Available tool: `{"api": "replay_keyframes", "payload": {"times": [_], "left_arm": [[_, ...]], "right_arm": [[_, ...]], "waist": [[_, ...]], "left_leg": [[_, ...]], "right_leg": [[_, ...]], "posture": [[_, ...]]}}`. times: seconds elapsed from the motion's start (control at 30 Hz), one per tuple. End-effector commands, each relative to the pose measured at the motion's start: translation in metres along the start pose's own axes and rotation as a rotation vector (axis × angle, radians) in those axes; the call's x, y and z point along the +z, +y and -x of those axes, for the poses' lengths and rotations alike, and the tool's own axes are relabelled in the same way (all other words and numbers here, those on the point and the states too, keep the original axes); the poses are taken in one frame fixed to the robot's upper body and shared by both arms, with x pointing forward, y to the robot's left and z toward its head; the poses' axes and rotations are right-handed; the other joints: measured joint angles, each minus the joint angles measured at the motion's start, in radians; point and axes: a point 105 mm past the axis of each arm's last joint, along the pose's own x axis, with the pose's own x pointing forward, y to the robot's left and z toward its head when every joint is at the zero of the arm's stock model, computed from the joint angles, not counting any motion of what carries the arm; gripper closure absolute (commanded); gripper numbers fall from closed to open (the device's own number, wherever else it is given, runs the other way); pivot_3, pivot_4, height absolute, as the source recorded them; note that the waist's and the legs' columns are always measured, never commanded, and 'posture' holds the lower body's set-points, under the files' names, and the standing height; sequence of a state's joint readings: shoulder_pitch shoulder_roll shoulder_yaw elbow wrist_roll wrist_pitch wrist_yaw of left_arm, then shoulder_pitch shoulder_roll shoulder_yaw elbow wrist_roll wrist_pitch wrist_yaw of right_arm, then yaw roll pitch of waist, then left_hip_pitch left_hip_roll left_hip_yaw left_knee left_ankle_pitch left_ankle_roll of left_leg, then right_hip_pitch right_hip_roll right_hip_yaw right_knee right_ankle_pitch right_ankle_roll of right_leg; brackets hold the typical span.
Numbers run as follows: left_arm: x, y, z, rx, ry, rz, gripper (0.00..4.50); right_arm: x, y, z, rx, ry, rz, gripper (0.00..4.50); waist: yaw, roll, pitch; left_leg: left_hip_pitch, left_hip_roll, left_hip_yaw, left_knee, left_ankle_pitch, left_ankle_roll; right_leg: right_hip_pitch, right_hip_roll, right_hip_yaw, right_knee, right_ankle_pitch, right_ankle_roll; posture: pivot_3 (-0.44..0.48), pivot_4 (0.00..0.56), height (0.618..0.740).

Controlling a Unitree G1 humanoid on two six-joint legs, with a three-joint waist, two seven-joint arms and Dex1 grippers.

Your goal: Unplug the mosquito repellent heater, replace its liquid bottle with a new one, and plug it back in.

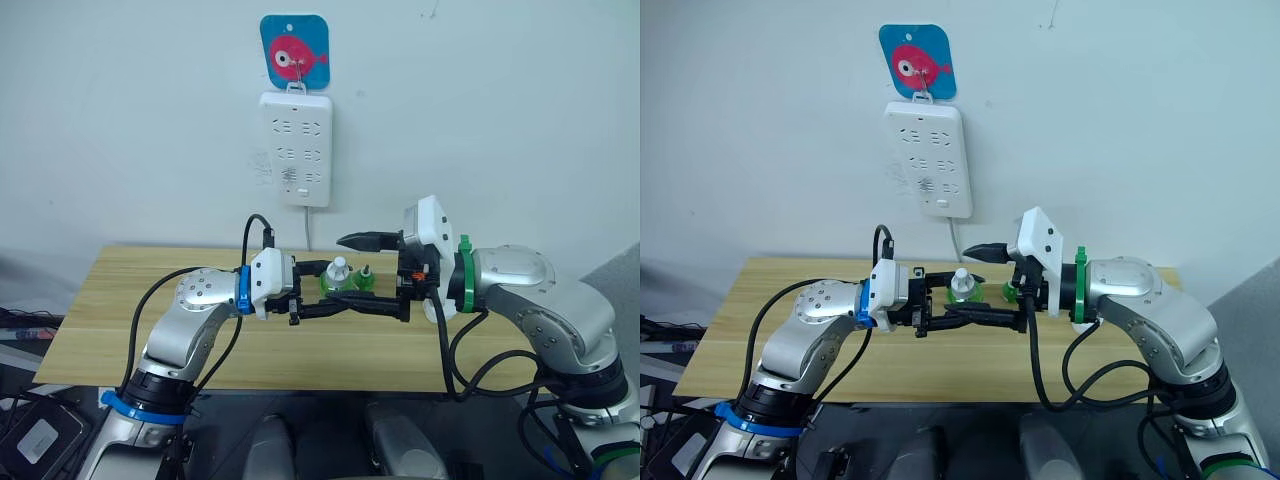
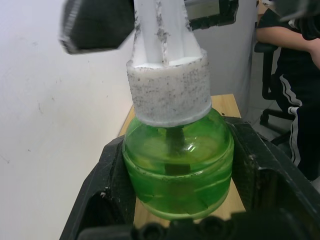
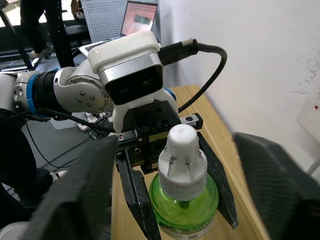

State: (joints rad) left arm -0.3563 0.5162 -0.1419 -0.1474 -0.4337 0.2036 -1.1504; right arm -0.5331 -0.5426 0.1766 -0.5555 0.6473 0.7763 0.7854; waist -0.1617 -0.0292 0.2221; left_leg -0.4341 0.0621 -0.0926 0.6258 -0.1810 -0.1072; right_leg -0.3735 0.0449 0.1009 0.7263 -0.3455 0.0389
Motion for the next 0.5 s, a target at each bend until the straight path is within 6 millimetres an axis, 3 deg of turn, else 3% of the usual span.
{"api": "replay_keyframes", "payload": {"times": [0.03, 0.23, 0.5], "left_arm": [[0.007, -0.003, -0.001, -0.009, -0.020, -0.039, 2.17], [0.003, -0.003, 0.000, -0.003, -0.015, -0.032, 2.17], [-0.013, 0.001, 0.012, 0.056, 0.044, 0.015, 2.17]], "right_arm": [[0.009, 0.002, 0.001, 0.012, -0.036, 0.028, 2.06], [0.014, 0.005, 0.001, 0.038, -0.059, 0.027, 4.20], [0.052, -0.009, 0.021, -0.013, -0.133, 0.046, 4.24]], "waist": [[-0.001, 0.000, 0.000], [-0.002, 0.000, 0.000], [-0.003, 0.000, 0.000]], "left_leg": [[0.000, 0.000, 0.000, 0.000, 0.000, 0.000], [0.000, 0.000, 0.000, 0.000, 0.000, 0.000], [0.000, 0.000, 0.000, 0.000, 0.000, 0.000]], "right_leg": [[0.000, 0.000, 0.000, 0.000, 0.000, 0.000], [0.000, 0.000, 0.000, 0.000, 0.000, 0.000], [0.000, 0.000, 0.000, 0.000, 0.000, 0.000]], "posture": [[-0.189, 0.143, 0.732], [-0.190, 0.144, 0.732], [-0.197, 0.152, 0.732]]}}
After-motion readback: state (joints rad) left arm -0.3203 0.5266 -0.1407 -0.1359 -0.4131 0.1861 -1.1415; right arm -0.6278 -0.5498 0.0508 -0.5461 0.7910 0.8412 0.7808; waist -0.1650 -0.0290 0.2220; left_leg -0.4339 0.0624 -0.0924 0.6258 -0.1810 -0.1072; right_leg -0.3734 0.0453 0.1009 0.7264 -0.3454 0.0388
